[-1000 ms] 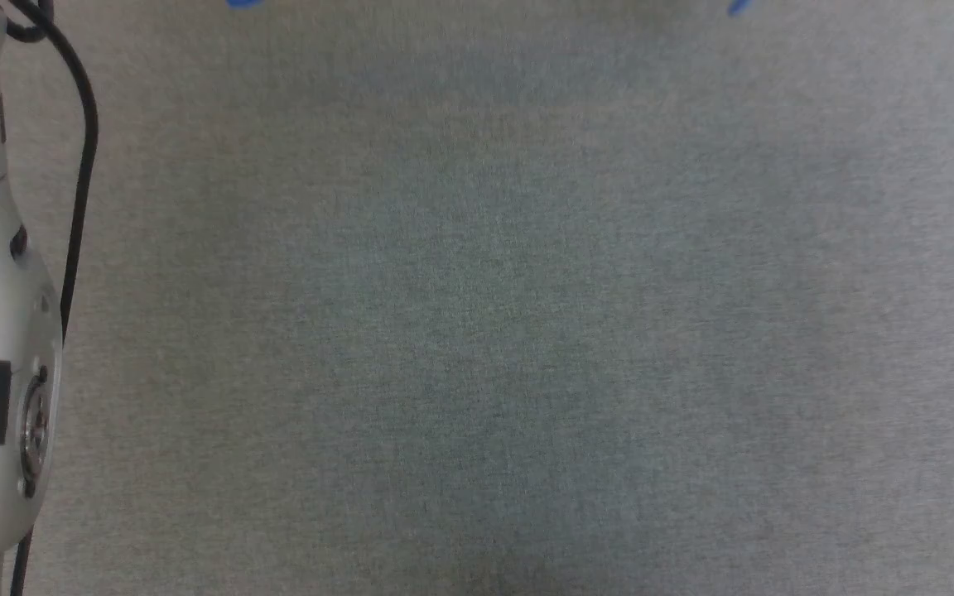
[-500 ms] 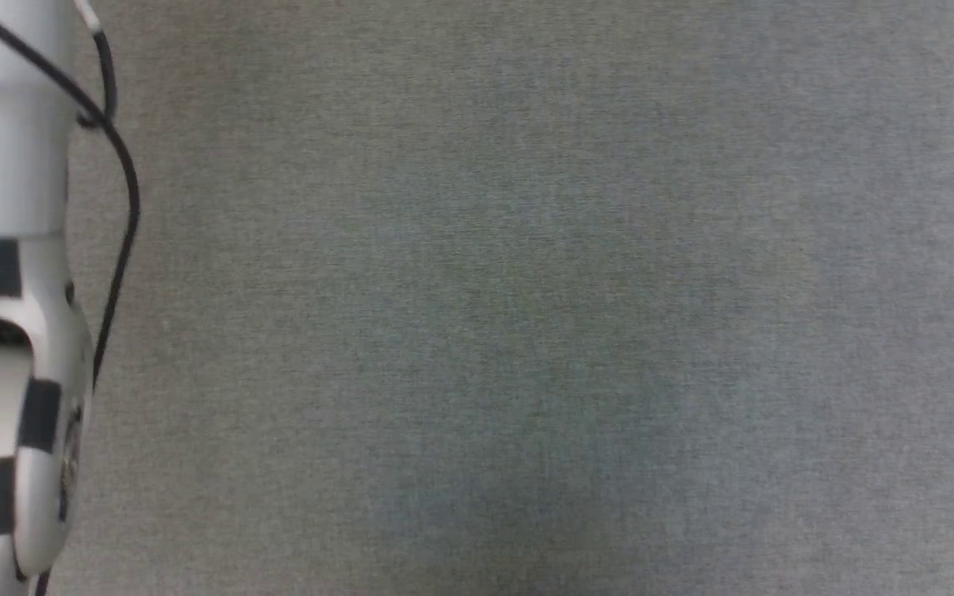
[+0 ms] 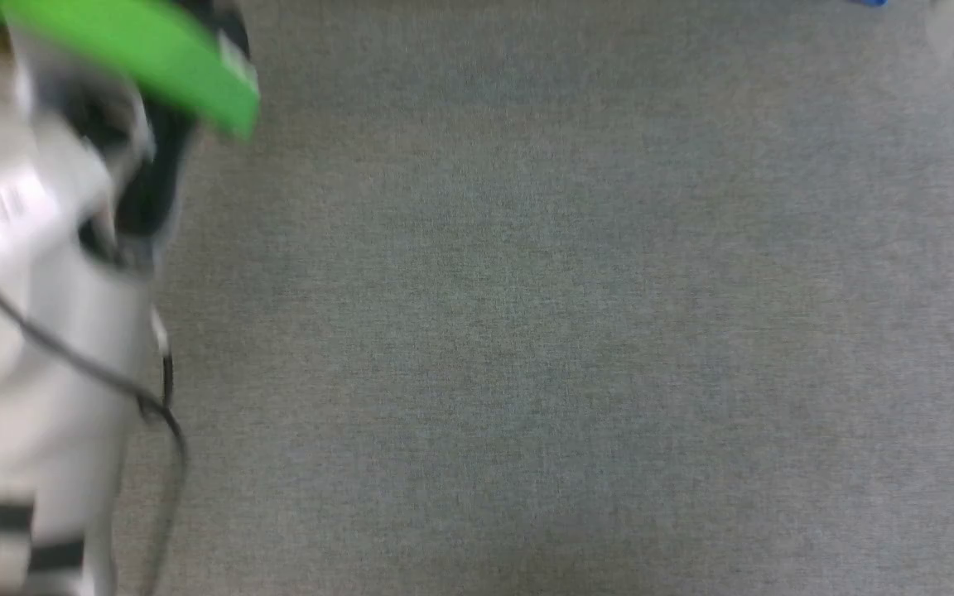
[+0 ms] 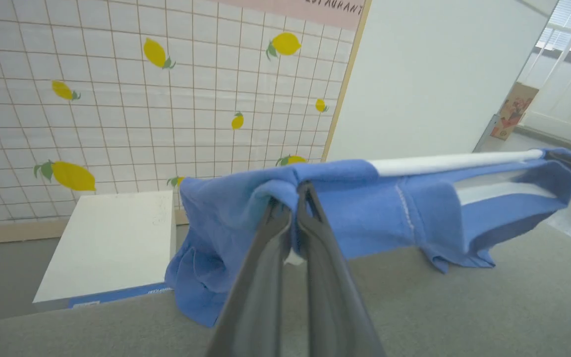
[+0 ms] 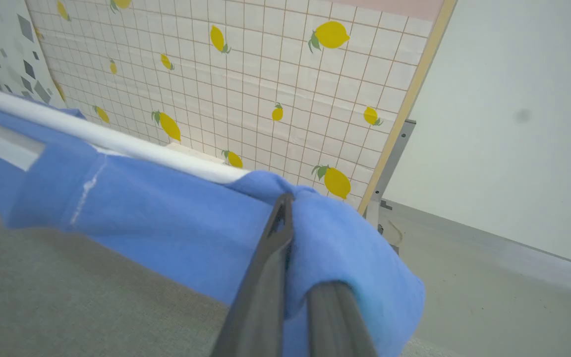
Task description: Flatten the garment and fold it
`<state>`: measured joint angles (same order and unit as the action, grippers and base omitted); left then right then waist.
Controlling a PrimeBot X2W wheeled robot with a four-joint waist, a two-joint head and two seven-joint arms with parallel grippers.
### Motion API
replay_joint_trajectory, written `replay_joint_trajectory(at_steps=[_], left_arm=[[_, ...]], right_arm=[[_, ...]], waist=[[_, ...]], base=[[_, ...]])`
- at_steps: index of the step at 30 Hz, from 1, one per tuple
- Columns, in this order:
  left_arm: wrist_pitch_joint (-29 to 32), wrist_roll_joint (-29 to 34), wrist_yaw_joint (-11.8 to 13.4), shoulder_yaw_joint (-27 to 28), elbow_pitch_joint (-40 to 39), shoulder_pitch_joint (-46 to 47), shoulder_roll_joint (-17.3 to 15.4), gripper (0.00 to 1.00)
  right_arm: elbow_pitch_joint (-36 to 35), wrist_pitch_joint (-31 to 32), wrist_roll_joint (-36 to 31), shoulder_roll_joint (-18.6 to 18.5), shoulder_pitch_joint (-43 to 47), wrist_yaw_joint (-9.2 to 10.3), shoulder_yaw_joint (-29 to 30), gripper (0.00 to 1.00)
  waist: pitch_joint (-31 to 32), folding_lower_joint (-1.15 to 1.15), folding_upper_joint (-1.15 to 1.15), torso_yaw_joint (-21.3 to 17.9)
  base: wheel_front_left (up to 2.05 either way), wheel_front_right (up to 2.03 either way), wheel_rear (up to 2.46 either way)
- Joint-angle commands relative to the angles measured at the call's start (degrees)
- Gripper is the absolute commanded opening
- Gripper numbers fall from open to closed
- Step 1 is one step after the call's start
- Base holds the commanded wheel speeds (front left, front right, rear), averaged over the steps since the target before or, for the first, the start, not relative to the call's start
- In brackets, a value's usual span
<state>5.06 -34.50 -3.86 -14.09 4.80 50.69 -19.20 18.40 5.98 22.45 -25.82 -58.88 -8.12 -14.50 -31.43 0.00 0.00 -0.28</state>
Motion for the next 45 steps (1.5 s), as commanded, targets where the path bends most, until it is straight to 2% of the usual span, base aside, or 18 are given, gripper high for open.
replay_joint_trajectory(at_steps=[1,4,8,14,18,24,32,45], left_arm=[[0.4,-0.5,2.1,1.7,-2.6,-3.9,-2.1,0.0],[2.2,-1.0,4.8,1.9,-10.9,-13.4,-3.0,0.0],[2.7,0.2,8.0,1.9,-18.2,-23.8,-4.1,0.0],[2.0,0.0,10.9,1.7,-21.0,-36.7,-4.1,0.0],[2.5,-0.6,12.2,1.2,-20.9,-43.2,-3.9,0.0],[5.5,-1.8,12.4,-0.9,-19.7,-50.8,-5.0,0.0],[11.1,-5.6,12.1,-3.3,-18.9,-59.6,-6.7,0.0],[15.5,-9.8,13.1,-4.3,-21.1,-68.1,-7.9,0.0]], right_arm=[[-2.2,1.4,1.0,-2.3,3.7,0.64,2.6,0.0],[-10.1,5.0,2.7,-3.2,12.9,0.64,7.0,0.0],[-18.5,8.9,3.3,-1.6,24.9,0.64,12.3,0.0],[-26.4,13.2,3.4,2.9,40.1,0.64,17.4,0.0],[-29.1,15.8,4.0,4.4,47.3,0.64,18.9,0.0],[-31.8,20.8,5.6,4.6,55.9,0.64,19.1,0.0],[-33.2,31.0,8.0,3.2,68.0,0.64,20.3,0.0],[-36.0,41.7,9.3,5.5,78.0,0.64,23.1,0.0]], waist=[[2.5,0.0,0.0,-0.1],[4.0,0.0,0.0,-0.1],[6.0,0.0,0.0,0.0],[9.4,0.0,0.0,0.2],[11.5,0.0,0.0,0.5],[14.6,0.0,0.0,0.6],[20.5,0.0,0.0,0.6],[24.8,0.0,0.0,0.3]], base=[[0.0,0.0,0.0],[0.0,0.0,0.0],[0.0,0.0,0.0],[0.0,0.0,0.0],[0.0,0.0,0.0],[0.0,0.0,0.0],[0.0,0.0,0.0],[0.0,0.0,0.0]])
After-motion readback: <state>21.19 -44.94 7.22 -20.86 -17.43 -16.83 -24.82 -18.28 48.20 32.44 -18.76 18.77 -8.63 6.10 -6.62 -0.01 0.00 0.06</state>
